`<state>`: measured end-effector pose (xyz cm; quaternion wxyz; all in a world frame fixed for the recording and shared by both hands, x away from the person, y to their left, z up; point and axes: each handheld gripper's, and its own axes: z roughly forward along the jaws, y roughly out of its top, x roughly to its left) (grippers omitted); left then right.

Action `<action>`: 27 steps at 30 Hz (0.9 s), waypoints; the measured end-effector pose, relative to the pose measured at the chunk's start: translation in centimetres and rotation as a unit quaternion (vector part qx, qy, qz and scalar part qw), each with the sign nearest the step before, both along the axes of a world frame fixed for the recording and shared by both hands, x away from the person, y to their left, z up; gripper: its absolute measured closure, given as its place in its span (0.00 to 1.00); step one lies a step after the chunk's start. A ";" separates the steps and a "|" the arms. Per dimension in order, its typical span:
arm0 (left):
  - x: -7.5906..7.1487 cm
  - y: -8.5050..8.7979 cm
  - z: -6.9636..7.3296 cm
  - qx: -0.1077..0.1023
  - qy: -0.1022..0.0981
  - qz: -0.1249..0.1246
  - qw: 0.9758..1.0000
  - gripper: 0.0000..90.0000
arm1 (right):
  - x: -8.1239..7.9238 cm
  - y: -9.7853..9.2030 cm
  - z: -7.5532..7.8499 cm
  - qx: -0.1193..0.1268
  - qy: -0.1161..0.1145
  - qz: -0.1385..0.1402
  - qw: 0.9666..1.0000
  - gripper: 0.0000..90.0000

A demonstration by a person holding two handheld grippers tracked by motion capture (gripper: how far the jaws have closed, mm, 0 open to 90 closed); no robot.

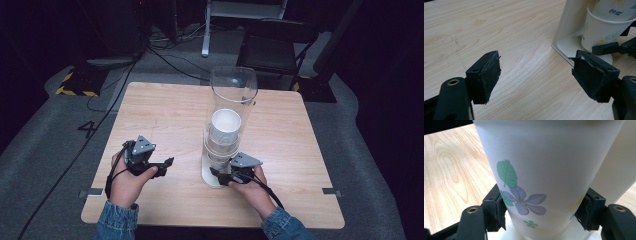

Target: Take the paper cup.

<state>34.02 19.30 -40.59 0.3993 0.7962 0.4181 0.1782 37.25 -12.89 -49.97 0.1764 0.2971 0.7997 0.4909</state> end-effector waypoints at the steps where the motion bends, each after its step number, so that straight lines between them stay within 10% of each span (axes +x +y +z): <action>1: 0.1 -0.1 0.0 0.000 -0.001 0.000 1.000 0.25 | -0.1 0.0 0.0 -0.004 0.001 0.002 1.000 0.39; 27: 1.6 -1.5 -0.1 -0.002 0.005 -0.019 1.000 0.25 | -1.4 -2.1 0.1 -0.042 0.019 -0.019 0.999 0.38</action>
